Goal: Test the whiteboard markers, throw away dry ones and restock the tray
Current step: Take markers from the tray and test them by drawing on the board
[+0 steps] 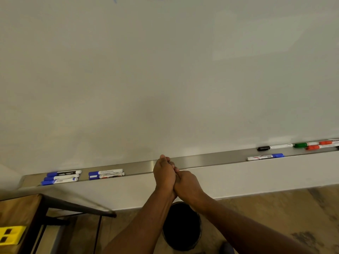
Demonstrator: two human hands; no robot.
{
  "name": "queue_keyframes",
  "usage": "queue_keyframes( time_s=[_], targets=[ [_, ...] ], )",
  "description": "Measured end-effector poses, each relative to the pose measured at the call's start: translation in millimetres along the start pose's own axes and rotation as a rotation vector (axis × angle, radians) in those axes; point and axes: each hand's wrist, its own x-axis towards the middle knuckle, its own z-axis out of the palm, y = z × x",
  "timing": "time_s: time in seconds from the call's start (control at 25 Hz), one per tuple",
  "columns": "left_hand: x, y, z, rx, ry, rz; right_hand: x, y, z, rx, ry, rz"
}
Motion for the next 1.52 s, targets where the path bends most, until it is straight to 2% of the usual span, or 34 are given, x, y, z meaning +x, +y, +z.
queue_keyframes(
  time_s=[0.16,0.32,0.36,0.48,0.56,0.68,0.8,0.96,1.16,1.28,1.4,1.52],
  targets=[
    [3,6,-21,-0.063,-0.118,-0.018,0,-9,15,-0.069,-0.01,-0.021],
    [14,17,-45,-0.075,-0.196,-0.025,-13,-10,23,0.054,-0.032,-0.041],
    [18,20,-49,-0.015,-0.187,0.059,-18,-7,24,0.07,-0.019,-0.069],
    [23,35,-58,0.375,-0.156,0.516,-28,-3,20,0.08,0.123,-0.25],
    [23,49,-55,0.549,-0.152,0.766,-28,-8,9,0.118,0.231,-0.376],
    [18,83,-40,0.642,-0.169,1.065,-25,-25,-18,0.124,0.394,-0.571],
    [12,123,-16,0.704,-0.176,1.335,-25,-57,-53,0.161,0.479,-0.71],
    [-11,182,17,0.687,-0.088,1.556,-30,-105,-110,0.148,0.502,-0.88],
    [-48,272,43,0.626,0.022,1.8,-30,-170,-168,-0.009,0.733,-1.056],
    [-71,325,50,0.568,0.112,1.922,-38,-209,-190,0.016,0.794,-1.114],
    [-89,379,53,0.493,0.212,2.013,-51,-249,-222,0.065,0.894,-1.256],
    [-110,439,57,0.387,0.207,2.054,-66,-305,-280,0.233,1.031,-1.309]
  ],
)
